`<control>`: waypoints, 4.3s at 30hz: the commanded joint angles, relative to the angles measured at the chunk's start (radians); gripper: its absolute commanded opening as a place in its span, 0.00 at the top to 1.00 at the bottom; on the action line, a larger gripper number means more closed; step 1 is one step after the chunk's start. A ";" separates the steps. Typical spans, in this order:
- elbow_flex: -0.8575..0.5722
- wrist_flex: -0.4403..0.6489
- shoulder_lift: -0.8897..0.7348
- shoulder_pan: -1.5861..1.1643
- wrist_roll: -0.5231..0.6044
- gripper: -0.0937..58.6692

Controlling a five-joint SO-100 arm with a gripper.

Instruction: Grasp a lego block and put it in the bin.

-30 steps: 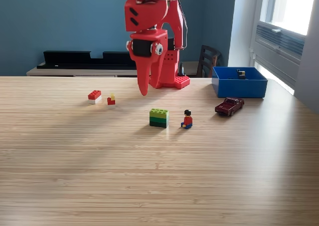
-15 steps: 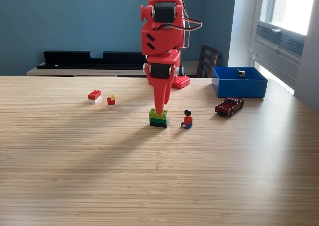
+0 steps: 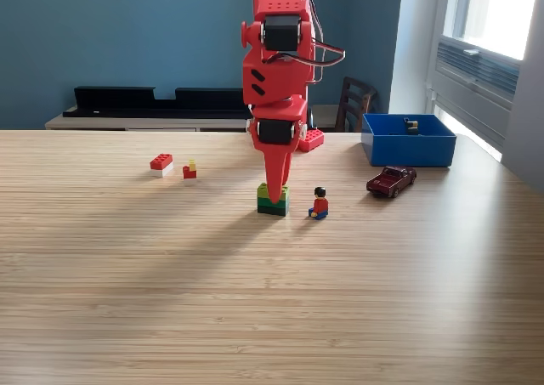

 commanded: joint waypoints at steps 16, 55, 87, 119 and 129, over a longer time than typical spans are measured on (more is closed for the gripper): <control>0.026 -0.124 0.017 0.080 -0.092 0.77; -0.703 0.344 0.018 0.098 -0.184 1.00; -0.393 0.500 0.017 -1.399 -0.337 1.00; -0.557 0.500 0.035 -0.660 -0.183 1.00; -0.546 0.491 0.032 -0.115 -0.215 1.00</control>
